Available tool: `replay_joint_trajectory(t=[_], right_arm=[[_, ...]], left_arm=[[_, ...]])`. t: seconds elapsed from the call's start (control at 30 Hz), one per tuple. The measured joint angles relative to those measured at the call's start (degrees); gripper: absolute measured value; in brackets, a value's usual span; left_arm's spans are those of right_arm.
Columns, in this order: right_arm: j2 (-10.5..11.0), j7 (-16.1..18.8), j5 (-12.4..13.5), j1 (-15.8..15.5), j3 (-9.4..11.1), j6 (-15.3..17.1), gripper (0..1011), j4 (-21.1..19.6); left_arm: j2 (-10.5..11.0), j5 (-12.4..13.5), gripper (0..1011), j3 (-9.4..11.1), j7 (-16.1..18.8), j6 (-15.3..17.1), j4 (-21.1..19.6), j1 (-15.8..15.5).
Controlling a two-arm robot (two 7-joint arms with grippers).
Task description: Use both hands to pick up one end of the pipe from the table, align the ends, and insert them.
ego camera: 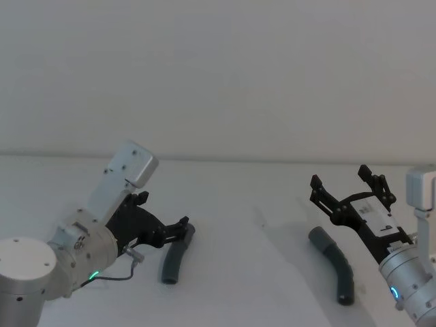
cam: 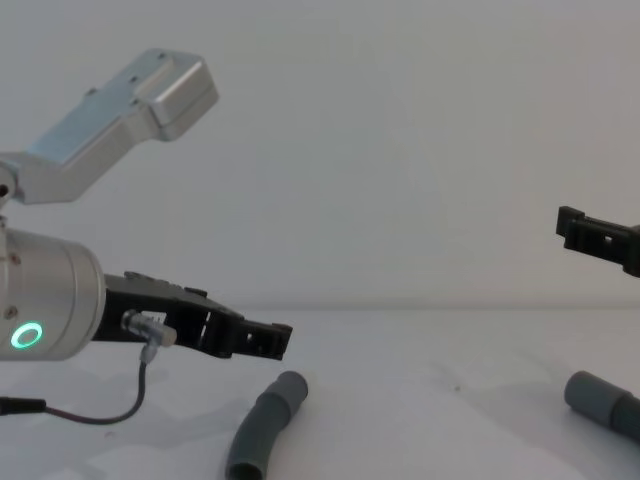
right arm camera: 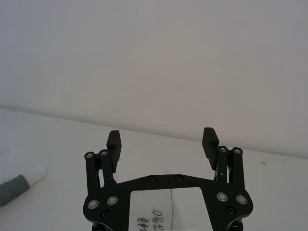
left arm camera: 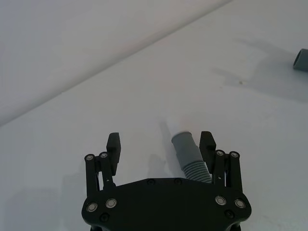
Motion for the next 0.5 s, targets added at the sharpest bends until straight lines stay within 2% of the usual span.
replay_joint_trajectory(t=[0.5], right_arm=[[0.0, 0.0, 0.0, 0.0, 0.0, 0.0, 1001, 0.0]], left_arm=[[-1.1, 0.8, 1000, 0.6, -0.2, 2.6, 0.8, -0.2]])
